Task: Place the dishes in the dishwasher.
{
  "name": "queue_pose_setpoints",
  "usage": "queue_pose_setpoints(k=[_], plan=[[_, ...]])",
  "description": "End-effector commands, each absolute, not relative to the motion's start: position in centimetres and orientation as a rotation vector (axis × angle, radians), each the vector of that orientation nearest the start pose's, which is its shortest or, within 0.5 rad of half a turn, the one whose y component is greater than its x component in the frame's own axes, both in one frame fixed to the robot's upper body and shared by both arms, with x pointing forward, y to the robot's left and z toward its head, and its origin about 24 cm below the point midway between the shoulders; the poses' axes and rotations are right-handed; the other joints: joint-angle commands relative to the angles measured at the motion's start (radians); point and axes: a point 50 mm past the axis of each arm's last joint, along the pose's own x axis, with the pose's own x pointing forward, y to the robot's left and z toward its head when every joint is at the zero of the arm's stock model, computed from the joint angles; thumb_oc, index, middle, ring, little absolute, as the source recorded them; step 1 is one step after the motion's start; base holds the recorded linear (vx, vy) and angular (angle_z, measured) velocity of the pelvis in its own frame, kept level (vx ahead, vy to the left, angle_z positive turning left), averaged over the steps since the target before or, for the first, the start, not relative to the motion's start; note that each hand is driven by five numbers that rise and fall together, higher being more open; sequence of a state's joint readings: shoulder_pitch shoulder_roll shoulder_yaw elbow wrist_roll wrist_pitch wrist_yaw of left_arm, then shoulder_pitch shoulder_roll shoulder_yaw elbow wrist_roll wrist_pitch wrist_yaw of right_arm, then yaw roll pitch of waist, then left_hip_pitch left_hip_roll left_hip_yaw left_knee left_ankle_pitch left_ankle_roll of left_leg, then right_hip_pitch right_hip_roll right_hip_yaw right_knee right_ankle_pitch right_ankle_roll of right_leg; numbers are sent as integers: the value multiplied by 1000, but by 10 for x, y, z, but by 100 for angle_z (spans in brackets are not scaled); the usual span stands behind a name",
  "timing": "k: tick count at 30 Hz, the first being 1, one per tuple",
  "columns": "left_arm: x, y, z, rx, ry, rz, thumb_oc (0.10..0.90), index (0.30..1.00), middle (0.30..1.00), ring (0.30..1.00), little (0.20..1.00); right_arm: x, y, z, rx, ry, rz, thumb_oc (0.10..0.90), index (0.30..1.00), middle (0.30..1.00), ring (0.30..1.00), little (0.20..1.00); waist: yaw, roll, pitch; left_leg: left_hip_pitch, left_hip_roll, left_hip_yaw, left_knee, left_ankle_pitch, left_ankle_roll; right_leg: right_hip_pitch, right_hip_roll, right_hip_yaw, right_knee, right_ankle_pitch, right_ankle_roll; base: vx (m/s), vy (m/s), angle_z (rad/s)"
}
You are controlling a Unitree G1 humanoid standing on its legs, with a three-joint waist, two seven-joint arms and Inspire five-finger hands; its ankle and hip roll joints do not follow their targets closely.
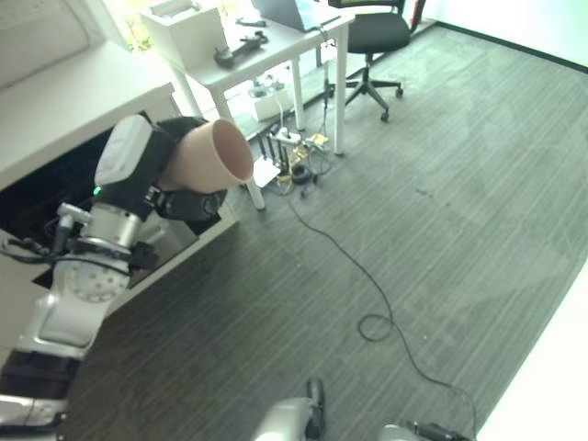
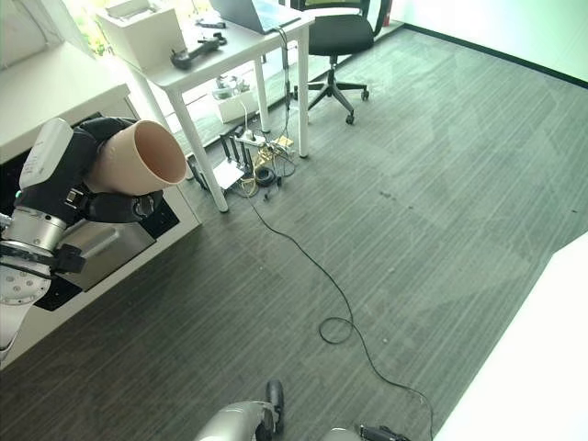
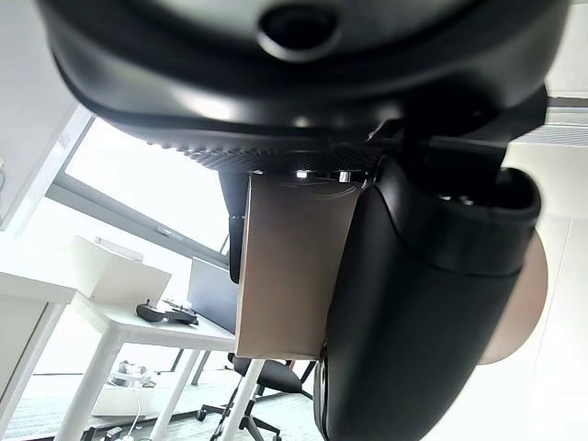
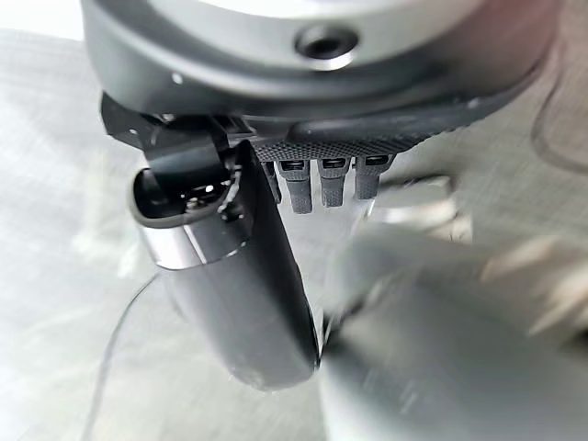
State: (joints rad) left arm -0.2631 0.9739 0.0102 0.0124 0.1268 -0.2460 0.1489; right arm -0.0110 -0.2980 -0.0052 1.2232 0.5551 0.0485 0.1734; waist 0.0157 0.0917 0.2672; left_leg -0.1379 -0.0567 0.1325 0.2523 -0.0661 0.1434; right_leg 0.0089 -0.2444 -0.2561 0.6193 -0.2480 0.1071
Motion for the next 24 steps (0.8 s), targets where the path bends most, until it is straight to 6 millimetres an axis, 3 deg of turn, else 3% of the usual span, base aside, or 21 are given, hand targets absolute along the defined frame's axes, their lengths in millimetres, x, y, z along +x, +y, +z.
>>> queue_pose_setpoints(k=[1,3,5,6,7,8,12,14,15,16,17,18,20,22,24], plan=[[259,279,285,1047,-854,298,400,300,300,300,300,98,-268,-148,259,1108,-298,800,900,900,900,900,0,10,-15,77,76,-21,48,-121,-97,-63,96,1,-65,114,17,212,-8,-40],[261,280,286,1038,-857,316,400,300,300,300,300,97,-270,-148,242,1114,-301,800,900,900,900,900,-17,7,-17,78,68,-35,48,-127,-98,-66,152,14,-186,113,6,237,-66,-6],[261,280,290,1038,-867,329,400,300,300,300,300,98,-275,-146,243,1109,-315,800,900,900,900,900,-22,-2,-14,85,59,-39,48,-137,-106,-70,152,10,-319,128,6,220,-117,40],[260,282,293,1039,-871,338,400,300,300,300,300,100,-278,-145,245,1104,-324,800,900,900,900,900,-25,-22,-10,94,37,-35,48,-150,-108,-124,117,26,-319,141,24,442,-252,15],[259,286,301,1051,-874,360,400,300,300,300,300,99,-282,-143,245,1106,-329,800,900,900,900,900,-44,-52,-10,118,-1,-51,48,-201,-98,-245,56,106,-319,232,83,670,-357,14],[259,290,308,1055,-876,365,400,300,300,300,300,97,-282,-145,248,1116,-338,800,900,900,900,900,-53,-56,-8,148,-3,-69,48,-238,-92,-300,37,142,-319,283,100,694,-372,0],[254,294,308,1054,-875,377,400,300,300,300,300,89,-284,-146,224,1145,-329,800,900,900,900,900,-37,-59,-36,209,26,-78,48,-253,-118,-264,60,96,-319,241,77,463,-289,51],[251,290,304,1043,-874,401,400,300,300,300,300,95,-287,-143,217,1105,-332,800,900,900,900,900,-26,-69,-43,271,57,-70,48,-109,-161,-211,83,81,-319,193,32,461,-343,72],[251,290,303,1038,-878,408,400,300,300,300,300,98,-289,-142,215,1090,-334,800,900,900,900,900,-22,-74,-40,271,61,-65,67,-67,-172,-194,87,79,-319,179,19,261,-245,61],[251,290,304,1033,-883,413,400,300,300,300,300,100,-291,-140,213,1076,-337,800,900,900,900,900,-21,-76,-38,255,65,-59,104,-42,-180,-181,90,74,-319,167,8,183,-274,60],[251,287,311,1006,-919,416,400,300,300,300,300,103,-300,-135,225,1034,-389,800,900,900,900,900,-11,-86,-33,156,79,11,183,-19,-191,-145,78,29,-319,136,-14,155,-217,91],[252,284,318,990,-955,412,400,300,300,300,300,102,-308,-132,247,1018,-440,800,900,900,900,900,-9,-81,-36,122,91,87,106,-34,-185,-126,65,-23,-319,112,-15,132,-147,99],[252,283,321,984,-968,407,400,300,300,300,300,98,-312,-132,260,1023,-469,800,900,900,900,900,-8,-67,-31,109,92,129,48,-42,-185,-104,68,-48,-319,95,-12,76,45,112],[253,278,318,970,-974,400,400,300,300,300,300,91,-313,-133,254,1043,-477,800,900,900,900,900,-6,-56,-27,40,125,188,48,-38,-193,-85,68,-77,-319,75,-16,58,118,95],[253,274,308,966,-970,397,400,300,300,300,300,89,-309,-136,234,1069,-467,800,900,900,900,900,6,-51,-29,1,144,182,48,-54,-208,-59,72,-74,-319,38,-10,88,172,63]])
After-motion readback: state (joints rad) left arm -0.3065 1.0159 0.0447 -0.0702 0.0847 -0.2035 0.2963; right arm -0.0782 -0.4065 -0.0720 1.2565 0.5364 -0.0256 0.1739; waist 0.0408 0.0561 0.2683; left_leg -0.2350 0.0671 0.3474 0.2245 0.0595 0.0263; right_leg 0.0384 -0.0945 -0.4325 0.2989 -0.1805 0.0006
